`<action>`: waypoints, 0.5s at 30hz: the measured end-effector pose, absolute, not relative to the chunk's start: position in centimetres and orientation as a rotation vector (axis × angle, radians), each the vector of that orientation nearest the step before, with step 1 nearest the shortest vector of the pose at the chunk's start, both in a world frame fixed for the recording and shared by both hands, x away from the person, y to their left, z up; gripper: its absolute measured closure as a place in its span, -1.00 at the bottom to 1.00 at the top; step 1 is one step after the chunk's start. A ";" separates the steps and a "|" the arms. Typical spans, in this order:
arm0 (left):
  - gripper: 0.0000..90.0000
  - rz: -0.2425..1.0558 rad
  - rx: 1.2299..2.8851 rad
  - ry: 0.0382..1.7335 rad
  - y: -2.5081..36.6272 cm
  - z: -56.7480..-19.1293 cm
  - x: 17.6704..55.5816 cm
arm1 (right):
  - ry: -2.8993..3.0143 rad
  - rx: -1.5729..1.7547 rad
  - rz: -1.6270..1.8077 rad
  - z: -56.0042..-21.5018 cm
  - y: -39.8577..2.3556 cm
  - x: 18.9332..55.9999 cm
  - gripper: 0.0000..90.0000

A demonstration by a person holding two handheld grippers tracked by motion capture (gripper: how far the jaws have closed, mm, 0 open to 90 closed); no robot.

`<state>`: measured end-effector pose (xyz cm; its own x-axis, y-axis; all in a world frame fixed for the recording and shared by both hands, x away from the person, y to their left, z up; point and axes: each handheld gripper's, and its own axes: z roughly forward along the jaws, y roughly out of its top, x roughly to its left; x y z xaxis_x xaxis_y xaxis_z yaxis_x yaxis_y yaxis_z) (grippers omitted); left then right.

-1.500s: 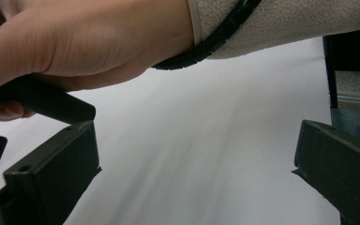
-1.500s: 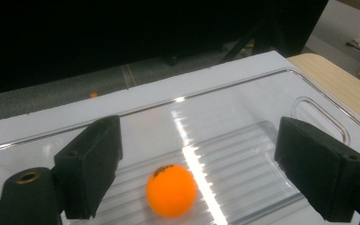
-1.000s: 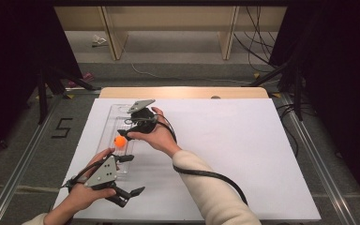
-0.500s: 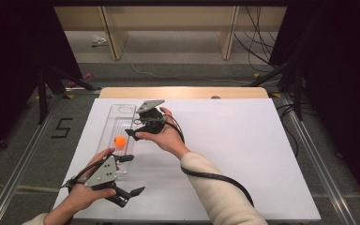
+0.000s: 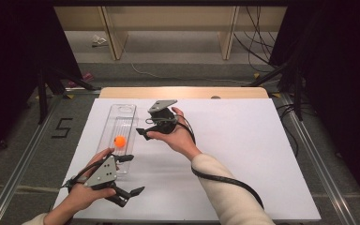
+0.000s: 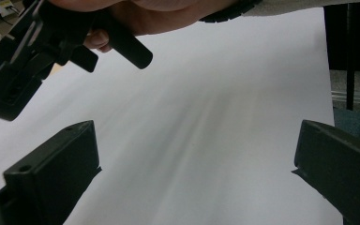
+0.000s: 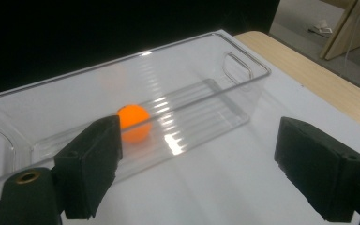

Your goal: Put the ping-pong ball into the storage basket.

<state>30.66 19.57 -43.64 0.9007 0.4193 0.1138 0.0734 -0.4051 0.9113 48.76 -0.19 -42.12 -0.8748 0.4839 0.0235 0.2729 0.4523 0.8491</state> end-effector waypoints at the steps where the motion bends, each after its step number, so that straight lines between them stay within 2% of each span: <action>1: -1.00 0.395 1.967 0.359 19.6 -43.6 30.7 | 2.480 0.661 1.385 -42.1 -0.5 48.8 -0.64; 15: -1.00 0.397 1.967 0.365 19.5 -43.7 30.7 | 2.443 0.727 1.361 -41.9 -4.7 48.0 -0.64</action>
